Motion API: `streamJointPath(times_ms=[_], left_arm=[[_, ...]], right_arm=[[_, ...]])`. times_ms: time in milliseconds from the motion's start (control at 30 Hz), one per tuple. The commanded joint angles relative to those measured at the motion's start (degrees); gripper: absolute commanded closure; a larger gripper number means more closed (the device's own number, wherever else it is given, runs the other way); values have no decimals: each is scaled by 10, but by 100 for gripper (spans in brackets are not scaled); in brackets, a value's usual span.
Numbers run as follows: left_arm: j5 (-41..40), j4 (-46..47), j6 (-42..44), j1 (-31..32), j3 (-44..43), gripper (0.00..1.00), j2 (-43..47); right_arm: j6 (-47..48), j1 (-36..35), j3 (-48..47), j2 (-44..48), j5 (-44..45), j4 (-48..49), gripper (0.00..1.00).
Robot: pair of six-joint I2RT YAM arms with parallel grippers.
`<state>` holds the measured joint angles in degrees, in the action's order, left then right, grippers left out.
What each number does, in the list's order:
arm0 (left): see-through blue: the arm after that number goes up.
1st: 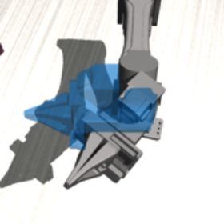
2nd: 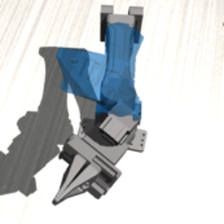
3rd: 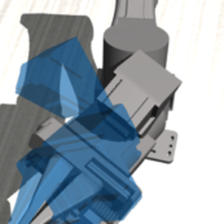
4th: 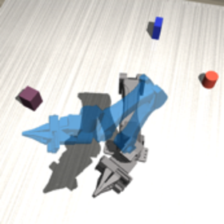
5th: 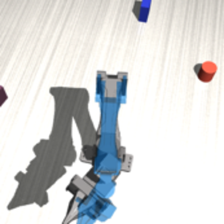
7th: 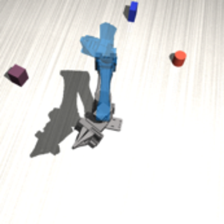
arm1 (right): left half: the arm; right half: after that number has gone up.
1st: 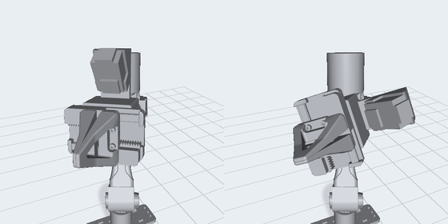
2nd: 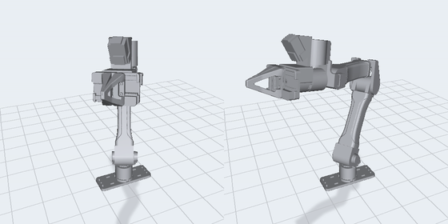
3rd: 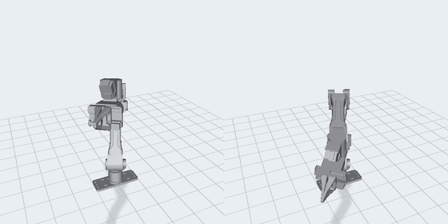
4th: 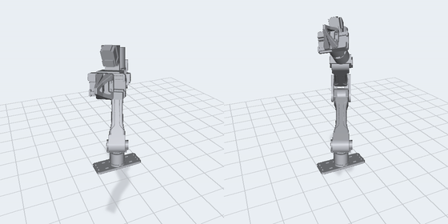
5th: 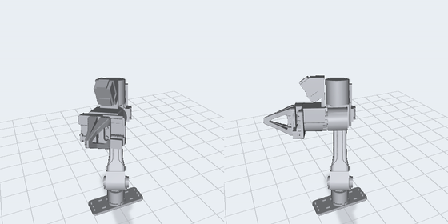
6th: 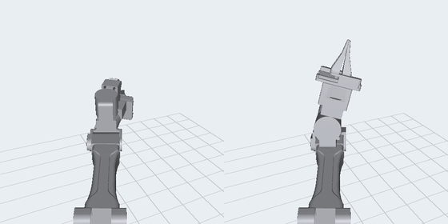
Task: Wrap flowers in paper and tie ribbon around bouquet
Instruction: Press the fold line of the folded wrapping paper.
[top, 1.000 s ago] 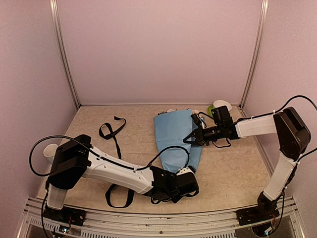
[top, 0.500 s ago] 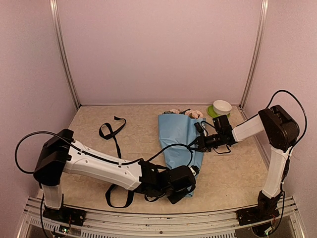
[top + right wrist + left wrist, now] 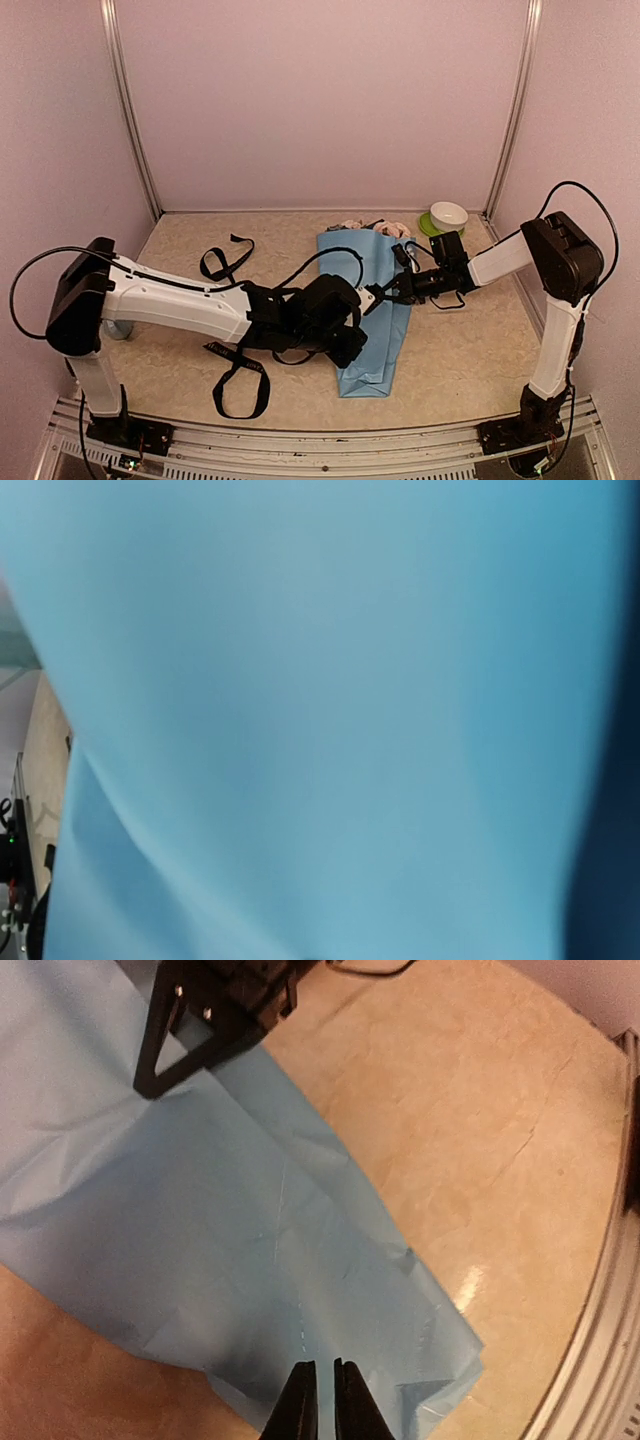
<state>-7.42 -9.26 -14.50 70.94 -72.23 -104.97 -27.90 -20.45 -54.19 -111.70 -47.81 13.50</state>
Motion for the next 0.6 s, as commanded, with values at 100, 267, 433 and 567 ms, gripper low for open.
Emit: streamJointPath(times_ms=[100,267,433,567], left_arm=[[-50,-59,41,43,-64,93,-107],[-58,-75,73,79,-94,92,-159],[-56,-91,86,84,-110,91,-203],[-28,-84,78,82,-96,91,-207]], right_arm=[[2,6,10,-7,-1,8,100],[-3,6,11,-1,2,11,100],[-9,6,8,-1,1,13,100],[0,6,-2,19,24,-25,100]])
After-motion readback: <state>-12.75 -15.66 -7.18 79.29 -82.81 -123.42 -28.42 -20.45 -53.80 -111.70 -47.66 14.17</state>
